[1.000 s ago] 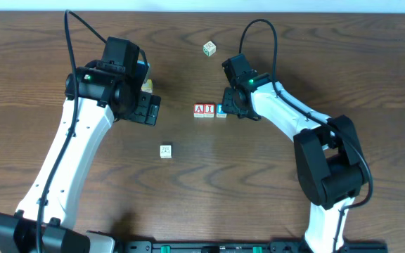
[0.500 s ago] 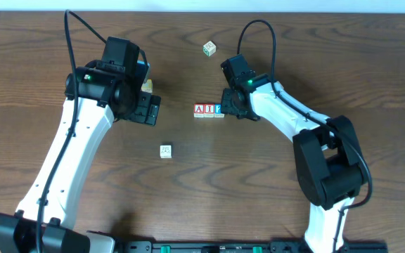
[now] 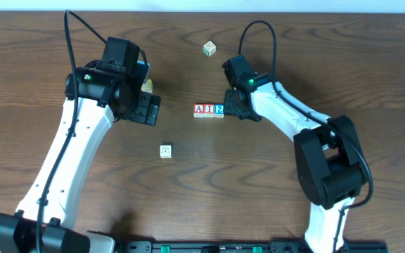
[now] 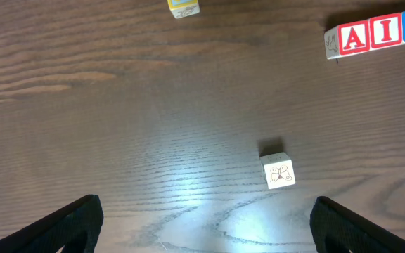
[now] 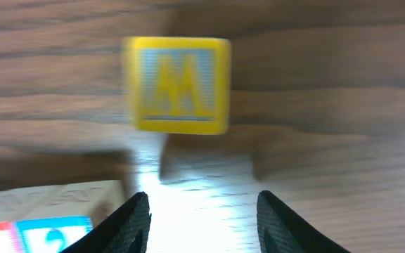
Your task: Spell out Ai2
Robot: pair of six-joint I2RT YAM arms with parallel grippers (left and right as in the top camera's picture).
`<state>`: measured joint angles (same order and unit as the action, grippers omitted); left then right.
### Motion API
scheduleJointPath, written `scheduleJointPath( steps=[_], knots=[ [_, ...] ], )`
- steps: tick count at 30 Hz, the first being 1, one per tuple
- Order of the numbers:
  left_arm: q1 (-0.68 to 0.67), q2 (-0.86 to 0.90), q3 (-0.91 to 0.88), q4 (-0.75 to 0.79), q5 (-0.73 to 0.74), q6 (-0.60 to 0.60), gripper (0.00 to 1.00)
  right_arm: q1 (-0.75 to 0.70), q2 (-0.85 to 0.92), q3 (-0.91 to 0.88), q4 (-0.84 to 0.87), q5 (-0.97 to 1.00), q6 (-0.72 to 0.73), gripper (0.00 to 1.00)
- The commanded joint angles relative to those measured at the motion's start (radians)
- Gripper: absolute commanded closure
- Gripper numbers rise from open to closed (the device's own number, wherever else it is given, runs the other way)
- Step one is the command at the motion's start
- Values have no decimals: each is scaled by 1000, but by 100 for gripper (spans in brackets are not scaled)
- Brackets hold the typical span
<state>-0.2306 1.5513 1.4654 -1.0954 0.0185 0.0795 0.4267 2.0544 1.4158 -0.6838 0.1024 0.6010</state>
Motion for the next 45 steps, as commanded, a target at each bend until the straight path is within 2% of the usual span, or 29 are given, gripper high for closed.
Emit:
scheduleJointPath(
  steps=[1,4,8,9,10,13,17,19,21,27,31,34,39,45],
  knots=[
    [2,8,0,-2,-11,10,5,-32,-51,-5,-31,90,-15,50],
    [2,8,0,-2,-11,10,4,-43,-144,-5,-74,111,-68,34],
    [2,8,0,-2,-11,10,4,-44,-281,-18,-111,111,-192,18],
    [2,8,0,-2,-11,10,5,-44,-322,-30,-111,111,-233,6],
    [2,8,0,-2,-11,10,5,-47,-367,-48,-108,111,-268,1],
    [2,8,0,-2,-11,10,5,-63,-513,-141,-56,106,-335,1],
    [2,8,0,-2,-11,10,5,-63,-680,-266,25,14,-736,1],
    [2,8,0,-2,-11,10,5,-63,-773,-345,135,-86,-858,1],
    [2,8,0,-2,-11,10,5,-68,-847,-415,225,-134,-863,1],
    [2,8,0,-2,-11,10,5,-92,-1037,-632,427,-98,-863,1],
    [2,8,0,-2,-11,10,5,-221,-1172,-762,420,-164,-863,1],
    [2,8,0,-2,-11,10,5,-274,-1280,-829,488,-163,-864,1],
    [2,8,0,-2,-11,10,5,-280,-1442,-1004,607,-185,-849,1],
    [2,8,0,-2,-11,10,5,-281,-1524,-1158,874,-272,-849,1]
  ],
)
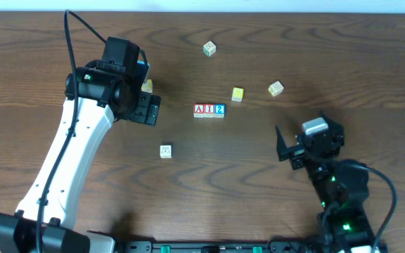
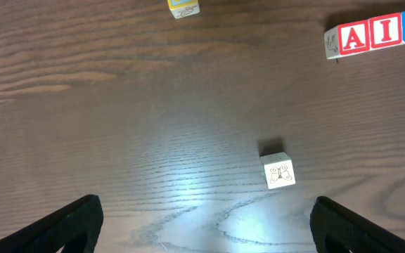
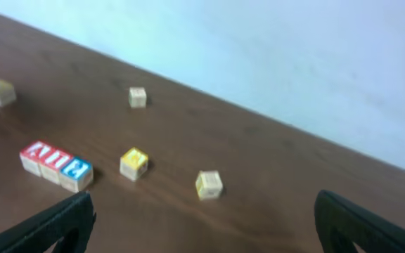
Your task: Spell out Ai2
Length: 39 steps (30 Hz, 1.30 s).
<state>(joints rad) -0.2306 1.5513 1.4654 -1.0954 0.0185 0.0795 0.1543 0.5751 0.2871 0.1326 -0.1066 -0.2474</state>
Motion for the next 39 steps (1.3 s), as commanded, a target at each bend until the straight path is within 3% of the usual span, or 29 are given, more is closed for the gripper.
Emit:
scheduleJointPath(
  steps=[1,11,18,24,31,39],
  knots=[
    [2,8,0,-2,-11,10,5,-12,-60,-42,86,-71,0,1],
    [2,8,0,-2,-11,10,5,-82,-219,-172,204,-240,0,1],
    [2,8,0,-2,-11,10,5,-124,-254,-283,248,-220,-50,1],
    [2,8,0,-2,-11,10,5,-128,-298,-282,211,-67,-49,1],
    [2,8,0,-2,-11,10,5,-131,-579,-282,-6,-2,-49,1],
    [2,8,0,-2,-11,10,5,-130,-549,-282,-185,-37,-45,1]
  ],
)
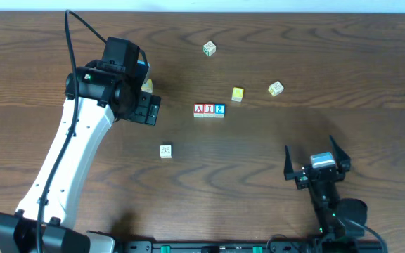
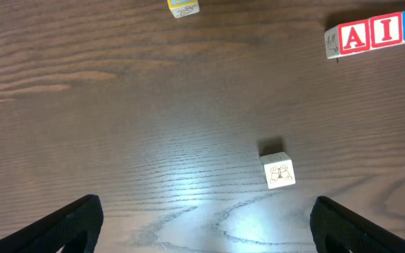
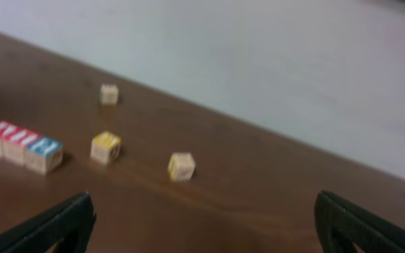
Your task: Spell out Ai2
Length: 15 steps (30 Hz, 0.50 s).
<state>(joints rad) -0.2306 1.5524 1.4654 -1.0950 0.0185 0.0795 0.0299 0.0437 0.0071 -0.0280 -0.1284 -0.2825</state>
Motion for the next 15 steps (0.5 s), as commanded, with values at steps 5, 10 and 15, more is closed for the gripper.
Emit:
scheduleJointPath(
  steps=[5,10,15],
  knots=[
    [2,7,0,-2,-11,10,5,-7,-34,-2,-32,-13,-10,1],
    [2,7,0,-2,-11,10,5,-7,-34,-2,-32,-13,-10,1],
    [2,7,0,-2,-11,10,5,-7,-34,-2,-32,-13,-10,1]
  ],
)
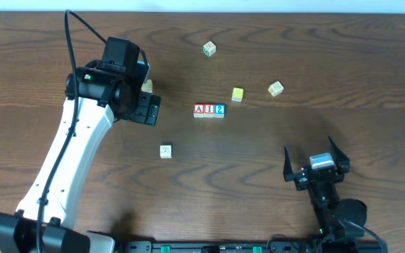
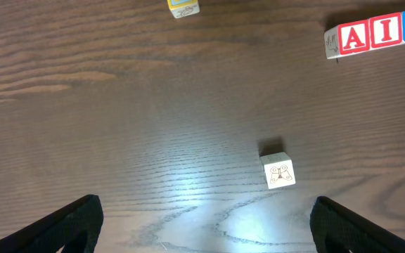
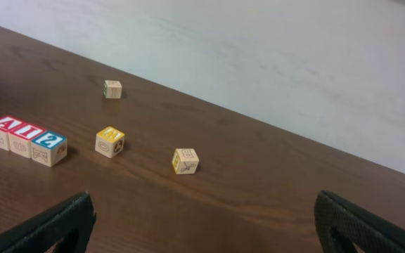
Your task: Spell out Ai2
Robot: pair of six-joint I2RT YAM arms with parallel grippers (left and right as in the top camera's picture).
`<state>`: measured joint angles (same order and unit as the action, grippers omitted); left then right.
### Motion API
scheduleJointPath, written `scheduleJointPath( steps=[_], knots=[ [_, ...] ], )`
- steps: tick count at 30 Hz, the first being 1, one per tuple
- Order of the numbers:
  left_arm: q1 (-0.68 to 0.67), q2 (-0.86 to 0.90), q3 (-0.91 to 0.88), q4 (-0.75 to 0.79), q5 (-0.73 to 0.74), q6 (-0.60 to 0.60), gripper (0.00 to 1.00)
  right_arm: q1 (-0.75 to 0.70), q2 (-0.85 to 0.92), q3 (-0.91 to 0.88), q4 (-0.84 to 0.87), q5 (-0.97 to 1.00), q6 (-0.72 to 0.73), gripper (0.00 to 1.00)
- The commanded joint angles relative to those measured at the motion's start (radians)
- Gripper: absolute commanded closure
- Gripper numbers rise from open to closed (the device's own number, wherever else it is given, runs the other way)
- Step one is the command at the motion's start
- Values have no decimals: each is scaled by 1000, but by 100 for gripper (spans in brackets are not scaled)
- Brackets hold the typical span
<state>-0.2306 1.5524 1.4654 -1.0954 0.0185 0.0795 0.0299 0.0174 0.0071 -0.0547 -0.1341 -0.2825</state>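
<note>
Three blocks stand touching in a row at mid-table: a red A block (image 1: 199,109), a red I block (image 1: 209,109) and a blue 2 block (image 1: 219,109). The same row shows in the left wrist view, A block (image 2: 355,36), and in the right wrist view, 2 block (image 3: 49,147). My left gripper (image 1: 148,109) hangs open left of the row, nothing between its fingers (image 2: 69,223). My right gripper (image 1: 316,159) stands open near the front right, well away from the row, its fingers (image 3: 58,223) wide apart and empty.
Loose blocks lie around: a white one (image 1: 165,151) front left of the row, a yellow one (image 1: 238,94) and a pale one (image 1: 275,88) to the right, a green-marked one (image 1: 209,48) at the back, and one (image 1: 147,86) partly hidden by the left arm.
The right wrist view has steadied from blurred to sharp with almost the same framing. The blocks and the left arm have not moved.
My right gripper was open right beside the 2 block at the row's right end, with the yellow block close ahead. Then it was back at the front right, open and empty. It has stayed there since, and the row A, I, 2 stands unchanged.
</note>
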Motion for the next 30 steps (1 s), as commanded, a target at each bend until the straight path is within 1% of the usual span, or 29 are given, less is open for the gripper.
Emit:
scheduleJointPath(
  steps=[1,2,3,6,8,10,13,17,20,23,25,30],
  knots=[
    [-1,7,-1,-3,-7,9,4,-7,-8,-2,-5,-7,-10,1],
    [5,2,-1,-3,-2,12,5,-7,-8,-2,-5,-7,-10,1],
    [8,0,-1,6,-49,55,5,-7,-8,-2,-5,-7,-10,1],
    [1,-58,-18,36,-74,63,4,-7,-8,-2,-5,-7,-10,1],
    [-3,-136,-54,120,-71,63,5,-7,-8,-2,-5,-7,-10,1],
    [-6,-252,-126,245,-71,93,5,-7,-8,-2,-5,-7,-10,1],
    [-5,-450,-272,396,-71,121,5,-7,-8,-2,-5,-7,-10,1],
    [-3,-769,-537,569,-80,189,5,-7,-8,-2,-5,-7,-10,1],
    [-3,-1001,-741,674,-73,194,5,-7,-8,-2,-5,-7,-10,1],
    [-3,-1175,-916,741,-50,188,4,-7,-8,-2,-5,-7,-10,1],
    [16,-1281,-1028,758,-51,148,4,-7,-8,-2,-5,-7,-10,1],
    [140,-1447,-1211,764,-29,74,4,-7,-8,-2,-5,-7,-10,1]
  ],
)
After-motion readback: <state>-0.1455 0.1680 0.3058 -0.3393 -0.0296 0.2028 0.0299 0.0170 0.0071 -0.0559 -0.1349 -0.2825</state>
